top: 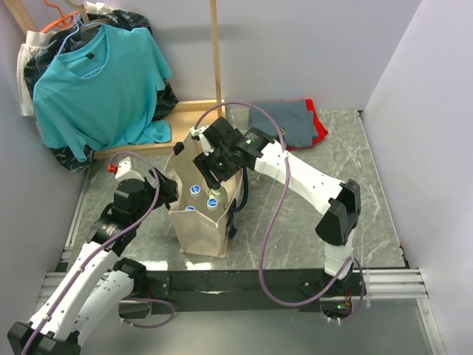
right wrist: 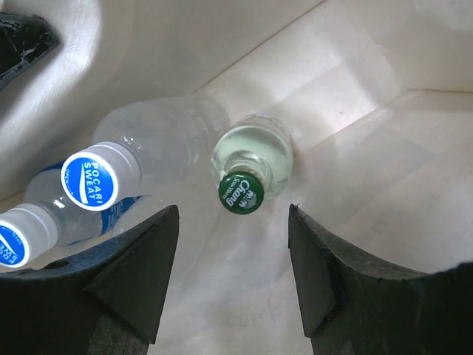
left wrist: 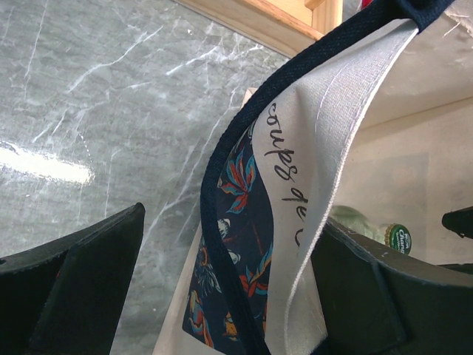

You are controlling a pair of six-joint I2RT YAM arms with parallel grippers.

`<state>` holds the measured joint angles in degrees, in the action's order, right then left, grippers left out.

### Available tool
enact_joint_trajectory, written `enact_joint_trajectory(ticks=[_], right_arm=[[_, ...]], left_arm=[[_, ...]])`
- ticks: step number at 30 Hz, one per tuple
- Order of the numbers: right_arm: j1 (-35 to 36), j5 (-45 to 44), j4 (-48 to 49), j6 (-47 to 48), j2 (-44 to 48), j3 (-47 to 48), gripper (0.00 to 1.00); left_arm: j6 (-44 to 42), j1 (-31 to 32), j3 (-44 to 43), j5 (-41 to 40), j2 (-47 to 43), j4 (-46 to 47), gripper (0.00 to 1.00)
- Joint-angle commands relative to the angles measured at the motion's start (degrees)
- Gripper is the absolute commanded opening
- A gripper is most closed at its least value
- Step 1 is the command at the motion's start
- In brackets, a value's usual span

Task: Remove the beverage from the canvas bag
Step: Take out the drink from the canvas bag.

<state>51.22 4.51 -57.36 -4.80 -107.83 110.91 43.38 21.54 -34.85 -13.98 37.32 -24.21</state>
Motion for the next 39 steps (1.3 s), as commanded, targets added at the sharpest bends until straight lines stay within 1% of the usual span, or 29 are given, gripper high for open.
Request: enact_joint_trajectory(ticks=[1,5,19,33,36,39], right_arm=[[-0.3,2.2,0.1,0.5,-0.4,-0.6,0.68],[-0.2,3.0,2.0,0.2,-1.1,-1.8,0.68],[-0.5,3.6,1.8,0.5,-3.5,-1.5,0.67],[-1.0,4.5,1.1,0.4,-5.0,-1.4,0.64],[-0.9,4.5,1.9,0.7,-4.5,-2.4,0.58],[-1.1,4.5,1.6,0.9,-4.4,-2.3,0.46]], left_arm=[[-0.6,0.3,0.7,-0.7,0.2,-1.5,0.96],[-0.6,0.3,0.7,-0.9,0.3,-1.6,0.96],[-0.5,0.3,0.7,-1.1,0.3,-1.6,0.96],[-0.5,0.3,0.7,-1.3,0.2,-1.7,0.96],[-0.4,0.3,0.7,-1.3,0.2,-1.7,0.96],[-0.5,0.3,0.7,-1.3,0.3,-1.7,0.96]])
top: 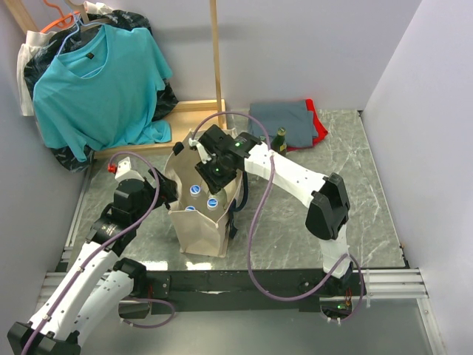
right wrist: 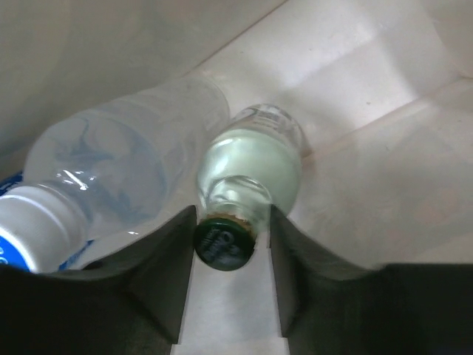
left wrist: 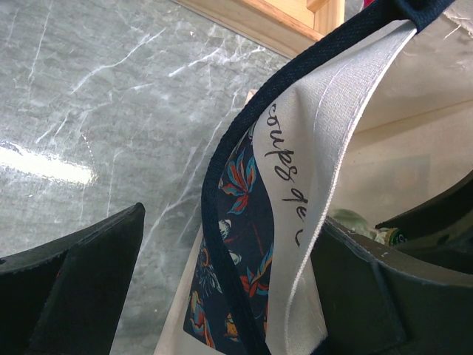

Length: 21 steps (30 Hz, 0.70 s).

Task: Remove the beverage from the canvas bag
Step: Take out the drink from the canvas bag.

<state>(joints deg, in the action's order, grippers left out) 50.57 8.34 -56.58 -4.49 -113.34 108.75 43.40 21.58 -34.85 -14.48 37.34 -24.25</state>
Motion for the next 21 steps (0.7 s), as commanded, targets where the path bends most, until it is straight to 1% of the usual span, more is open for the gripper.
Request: enact_joint_trajectory(ticks=[1,3,4,5,6,8,9,12,15,17,19,21], right_arm=[[-0.5,0.8,0.8,0.8,1.1,0.1,0.36],[-0.6,0.9,0.6,1.0,1.2,0.1,0.26],[-0.5,0.9,0.6,1.1,1.2,0.2,0.19],[-0.5,1.0,0.7,1.3,1.4,0.2,0.16],[-0.5,0.8,0.7,1.5,1.5,0.2,0.08],[-0.6,0.3,1.0,1.6,1.9,0.5,0.01],[-0.5,-0.1,1.0,1.6,2.0,0.7,0.00],[-0.5,-1.1,1.2,1.9,2.5,2.0,0.00],[-0.6,-4.2,0.6,2.6,2.3,5.1,0.00],[-0.6,-6.5,-0.2,3.1,1.5,9.1,0.00],[-1.0,-6.8,-0.7,3.7,0.2,13.0,0.00],[-1.1,-7.8,-1.0,4.0,-0.4,14.6,0.00]], left_arm=[[-0.5,0.3,0.6,-0.7,0.4,-1.7,0.96],[-0.6,0.3,0.7,-0.5,0.7,-1.5,0.96],[-0.7,0.3,0.7,-0.5,0.8,-1.5,0.96],[-0.7,0.3,0.7,-0.5,0.9,-1.5,0.96],[-0.7,0.3,0.7,-0.5,0.8,-1.4,0.96],[-0.6,0.3,0.8,-0.5,0.7,-1.3,0.96],[-0.7,0.3,0.8,-0.5,0.7,-1.2,0.96],[-0.7,0.3,0.9,-0.6,0.5,-1.2,0.96],[-0.6,0.3,0.9,-0.7,0.4,-1.2,0.96],[-0.6,0.3,0.9,-0.9,0.3,-1.3,0.96],[-0.6,0.3,0.9,-0.9,0.2,-1.3,0.96],[-0.6,0.3,0.8,-1.2,-0.1,-1.3,0.96]])
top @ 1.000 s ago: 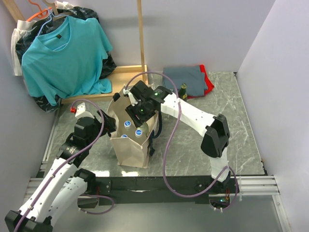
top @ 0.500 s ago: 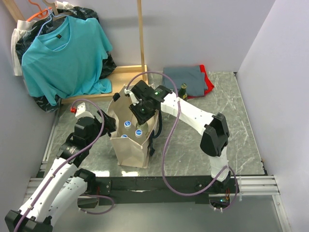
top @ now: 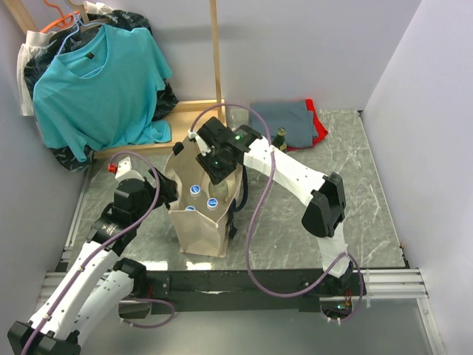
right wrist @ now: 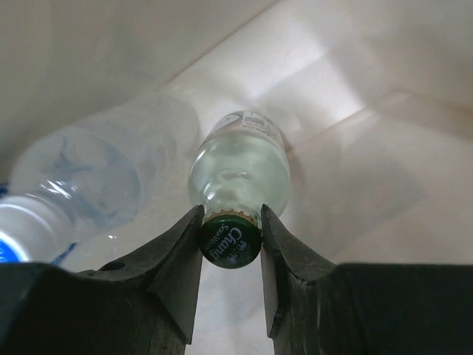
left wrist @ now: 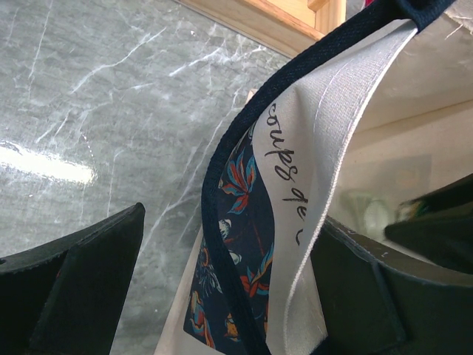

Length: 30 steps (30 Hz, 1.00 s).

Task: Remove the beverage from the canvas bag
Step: Take out the drink from the canvas bag.

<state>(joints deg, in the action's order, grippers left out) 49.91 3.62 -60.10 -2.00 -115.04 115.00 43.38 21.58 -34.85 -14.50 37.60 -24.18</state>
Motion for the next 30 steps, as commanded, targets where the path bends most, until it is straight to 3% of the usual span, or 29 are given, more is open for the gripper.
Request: enact_joint_trajectory(ticks=[1,15,25,30], right_arm=[[-0.4,-3.4,2.5,1.5,1.1,9.3,0.00],[-0.6,-6.4,3.8,3.7,0.5,11.0,0.00],[-0.7,-4.3,-1.8,6.0,-3.5,21.5,0.00],[-0.7,-4.3,0.9,5.3,-0.7,17.9,0.00]], left_arm=[[-0.4,0.3,0.9,-1.1,-0.4,-1.6,0.96],[-0.3,0.3,0.7,-1.9,-1.0,-1.9,0.96],[-1.5,0.3,-1.4,-2.5,-0.4,-2.7,0.96],[-2.3,0.3,-2.5,-2.8,-1.2,-1.5,0.96]])
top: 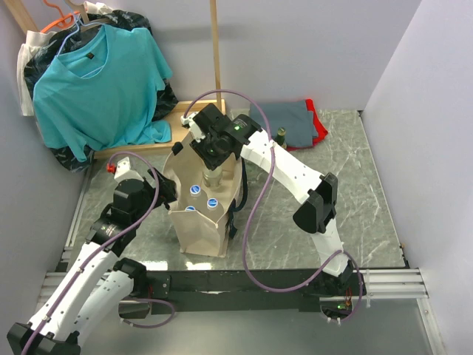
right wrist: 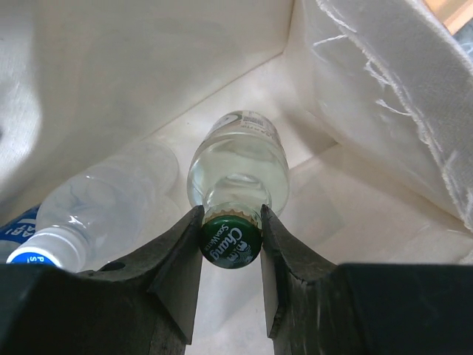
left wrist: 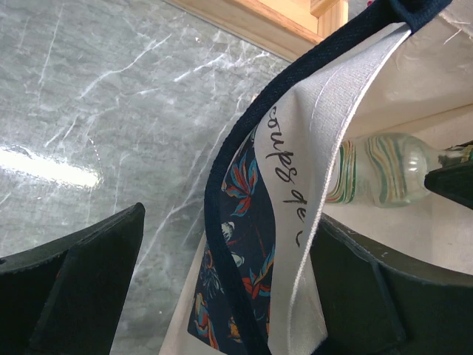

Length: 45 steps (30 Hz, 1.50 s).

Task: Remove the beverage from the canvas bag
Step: Take out the drink from the canvas bag.

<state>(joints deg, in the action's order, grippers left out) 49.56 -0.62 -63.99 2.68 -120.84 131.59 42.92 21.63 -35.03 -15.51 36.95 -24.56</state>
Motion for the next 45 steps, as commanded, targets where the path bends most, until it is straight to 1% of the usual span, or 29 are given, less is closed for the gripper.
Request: enact_joint_trajectory(ticks=[1,12,20,28,33,36,41,45], right_arm=[[-0.3,0.0,5.4,0.7,5.6,0.5,0.00],[-0.1,-0.2,7.0,-0.5,6.8,-1.1,0.00],[0.0,-0.3,8.5,-1.0,9.0,-3.1,0.00],[0.5,-0.7,9.4,-1.4,10.8,-5.1,0.00],[0.9,-0.6,10.2,-1.4,11.9,-5.9,0.00],[0.9,-0.3,9.8,-1.1,11.6,-4.8,0.00],[1.2,-0.7,8.0,-1.1,10.2,-2.3,0.00],[1.5,-1.3,8.3,-1.4,10.9,-2.3,0.00]], left_arm=[[-1.6,0.3,-2.6,-2.2,-0.6,-1.3,0.96],[-4.8,0.3,-6.8,-6.0,-1.4,0.4,0.96],[-7.0,0.3,-10.3,-7.2,-1.4,2.2,0.96],[-8.5,0.3,-10.9,-9.4,-1.4,5.4,0.96],[-9.1,0.3,-11.0,-10.5,1.8,7.9,0.96],[-7.8,0.3,-12.9,-12.8,4.8,6.3,0.96],[-9.2,0.3,-13.8,-12.4,7.3,8.9,0.96],[-10.0,0.3,-15.4,-12.4,8.9,9.7,0.96]])
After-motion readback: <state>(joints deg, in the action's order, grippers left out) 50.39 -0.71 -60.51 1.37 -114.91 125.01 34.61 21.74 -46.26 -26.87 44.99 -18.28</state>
